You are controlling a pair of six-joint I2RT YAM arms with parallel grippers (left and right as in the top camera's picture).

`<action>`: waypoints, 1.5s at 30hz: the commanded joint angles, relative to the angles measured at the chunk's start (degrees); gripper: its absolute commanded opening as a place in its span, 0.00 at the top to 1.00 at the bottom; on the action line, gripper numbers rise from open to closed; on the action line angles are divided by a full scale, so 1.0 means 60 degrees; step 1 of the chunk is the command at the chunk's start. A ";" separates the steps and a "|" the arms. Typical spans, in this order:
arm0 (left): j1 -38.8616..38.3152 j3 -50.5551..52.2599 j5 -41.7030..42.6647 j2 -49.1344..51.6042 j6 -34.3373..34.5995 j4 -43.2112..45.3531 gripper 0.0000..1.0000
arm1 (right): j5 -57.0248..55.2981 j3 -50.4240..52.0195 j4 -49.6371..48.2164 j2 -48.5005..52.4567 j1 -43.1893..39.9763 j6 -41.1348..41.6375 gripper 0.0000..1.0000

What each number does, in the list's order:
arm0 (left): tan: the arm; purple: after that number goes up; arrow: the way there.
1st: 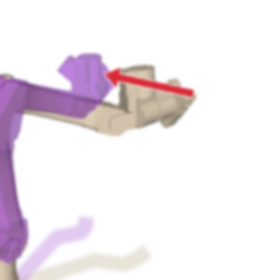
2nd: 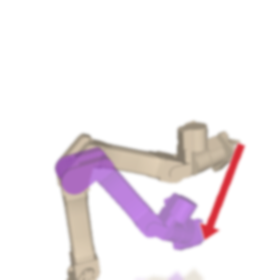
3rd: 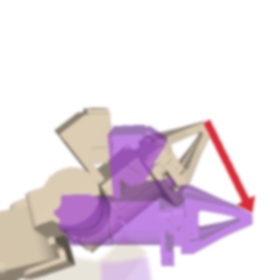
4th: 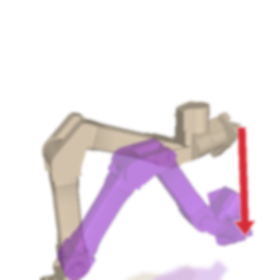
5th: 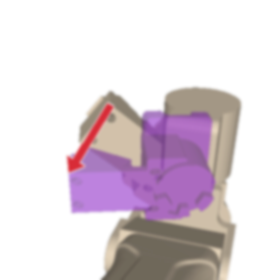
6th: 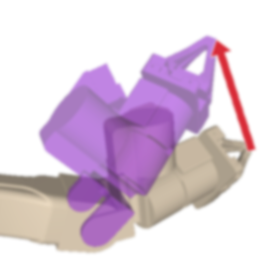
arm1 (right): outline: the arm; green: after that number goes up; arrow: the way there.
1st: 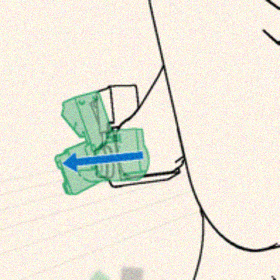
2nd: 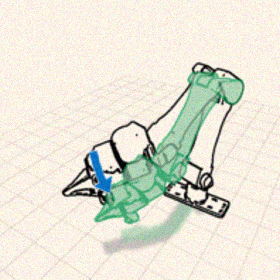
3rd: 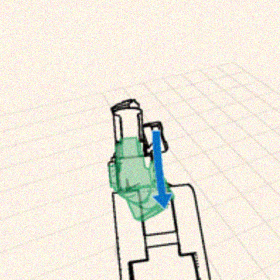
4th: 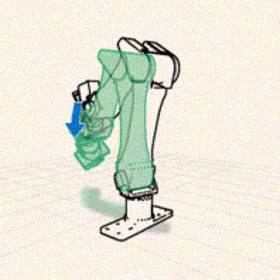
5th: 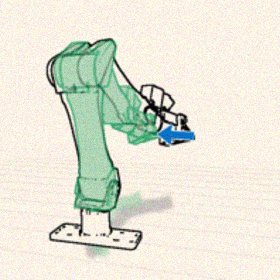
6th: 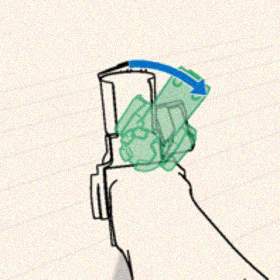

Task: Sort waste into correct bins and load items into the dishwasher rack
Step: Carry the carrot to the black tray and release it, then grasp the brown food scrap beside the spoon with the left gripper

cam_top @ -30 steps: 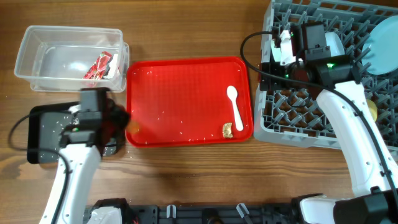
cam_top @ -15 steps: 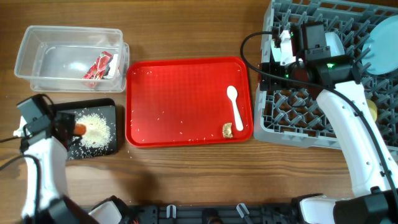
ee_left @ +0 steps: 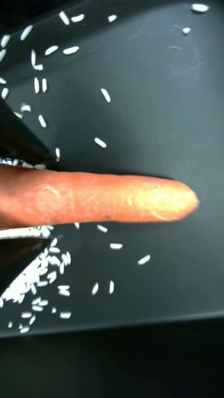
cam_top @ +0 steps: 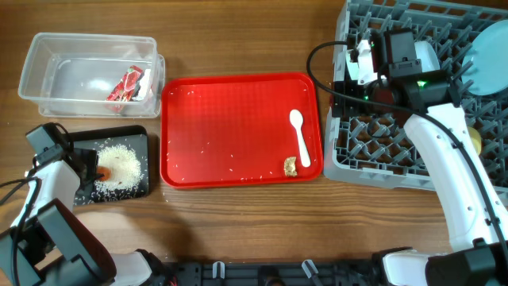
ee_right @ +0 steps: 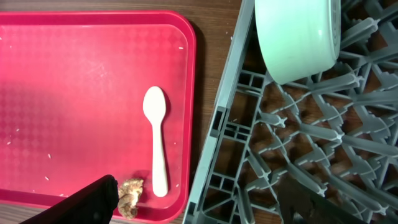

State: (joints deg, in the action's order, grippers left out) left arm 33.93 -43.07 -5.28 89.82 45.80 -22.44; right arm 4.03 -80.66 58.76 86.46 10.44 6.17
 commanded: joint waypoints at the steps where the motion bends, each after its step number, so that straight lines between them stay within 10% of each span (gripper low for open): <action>1: 0.0062 -0.0066 0.0404 -0.0164 -0.0288 0.0029 0.54 | -0.0098 0.0022 0.0007 -0.0055 -0.0015 -0.0109 0.16; 12: -0.0521 -0.1060 0.1577 -0.2255 -0.1104 -0.1126 0.57 | -0.0098 0.0022 -0.0004 -0.0055 -0.0015 -0.0106 0.16; 20: -0.3949 -0.1067 0.2055 -0.2871 -0.1104 -0.1851 0.55 | -0.0098 0.0022 0.0004 -0.0055 -0.0015 -0.0106 0.16; 31: -0.9730 -0.1410 0.2062 -0.0918 -0.2696 -0.0426 0.48 | -0.0098 0.0022 0.0404 -0.0113 -0.0627 0.1249 0.12; 45: -1.2182 -0.3395 0.3042 0.1851 -0.3180 -0.1217 0.39 | 0.0488 0.0025 0.1260 -0.0739 -0.4411 0.0933 0.07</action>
State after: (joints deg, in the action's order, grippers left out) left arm -37.34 -62.72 8.56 97.76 27.27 -29.54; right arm 4.36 -80.66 65.95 83.07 -14.46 12.32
